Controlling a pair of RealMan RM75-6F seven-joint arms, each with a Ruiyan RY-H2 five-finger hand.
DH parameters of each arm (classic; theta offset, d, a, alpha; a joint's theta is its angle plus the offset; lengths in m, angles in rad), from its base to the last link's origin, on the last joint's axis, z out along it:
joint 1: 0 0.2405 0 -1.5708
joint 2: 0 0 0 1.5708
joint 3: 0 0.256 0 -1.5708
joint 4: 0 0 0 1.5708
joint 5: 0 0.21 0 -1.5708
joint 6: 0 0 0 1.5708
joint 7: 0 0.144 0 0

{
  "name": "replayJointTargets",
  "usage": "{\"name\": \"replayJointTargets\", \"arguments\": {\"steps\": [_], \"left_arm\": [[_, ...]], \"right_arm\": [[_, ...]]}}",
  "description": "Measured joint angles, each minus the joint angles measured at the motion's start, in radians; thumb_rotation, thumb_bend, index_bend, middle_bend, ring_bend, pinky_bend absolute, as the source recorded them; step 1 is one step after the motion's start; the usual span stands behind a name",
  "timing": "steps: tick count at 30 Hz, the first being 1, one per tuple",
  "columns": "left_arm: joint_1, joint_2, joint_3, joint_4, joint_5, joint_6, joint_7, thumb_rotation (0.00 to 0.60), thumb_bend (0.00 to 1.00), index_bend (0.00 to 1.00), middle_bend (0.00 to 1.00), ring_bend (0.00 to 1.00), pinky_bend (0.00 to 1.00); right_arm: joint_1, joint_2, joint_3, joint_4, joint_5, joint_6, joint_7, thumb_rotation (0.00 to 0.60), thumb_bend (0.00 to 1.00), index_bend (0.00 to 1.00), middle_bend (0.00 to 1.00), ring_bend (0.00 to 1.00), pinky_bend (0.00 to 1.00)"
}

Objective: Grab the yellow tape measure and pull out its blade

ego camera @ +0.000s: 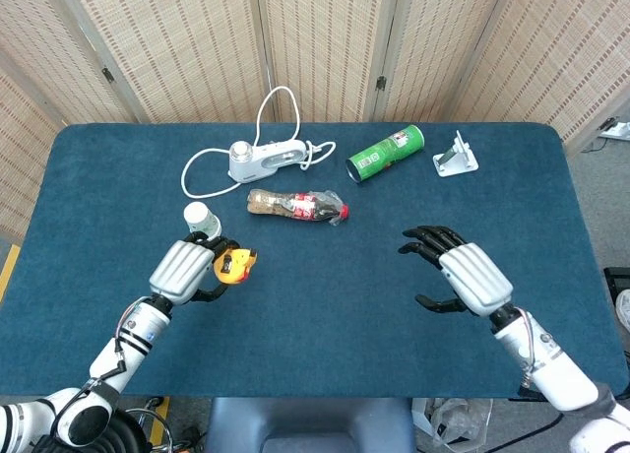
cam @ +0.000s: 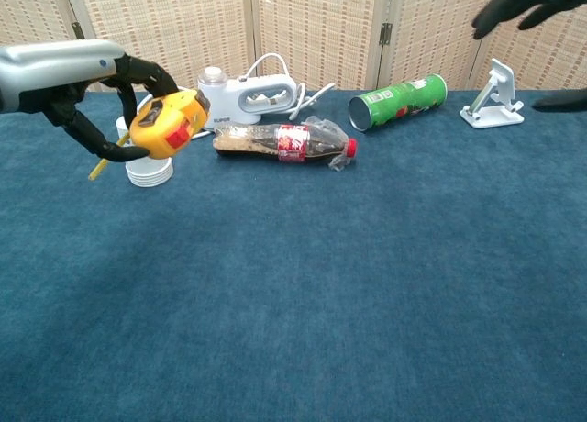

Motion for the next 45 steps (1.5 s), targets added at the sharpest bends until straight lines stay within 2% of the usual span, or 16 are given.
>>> {"name": "replayJointTargets", "arguments": {"steps": [4,10,19,31,45], "left_arm": [[-0.011,0.01,-0.014,-0.053,-0.013,0.015,0.022,0.6,0.36,0.57,0.55,0.46,0.23],[-0.024,-0.006,-0.013,-0.069,-0.007,0.037,0.063,0.6,0.36,0.57,0.55,0.46,0.21],[-0.041,-0.052,-0.006,-0.087,-0.004,0.064,0.114,0.6,0.36,0.57,0.55,0.45,0.21],[-0.057,-0.095,0.004,-0.117,-0.014,0.088,0.172,0.6,0.36,0.57,0.55,0.46,0.2],[-0.069,-0.112,0.005,-0.139,-0.025,0.113,0.206,0.6,0.36,0.57,0.55,0.45,0.18]], "right_arm": [[0.081,-0.032,0.042,-0.012,0.085,-0.077,-0.012,0.6,0.27,0.26,0.12,0.05,0.08],[0.184,-0.088,0.085,-0.011,0.213,-0.167,-0.043,0.6,0.27,0.28,0.1,0.02,0.06],[0.291,-0.175,0.11,0.023,0.359,-0.238,-0.087,0.6,0.27,0.31,0.1,0.02,0.06],[0.387,-0.266,0.116,0.085,0.451,-0.285,-0.101,0.6,0.27,0.34,0.1,0.02,0.06],[0.428,-0.296,0.107,0.093,0.486,-0.281,-0.109,0.6,0.27,0.37,0.1,0.03,0.06]]}}
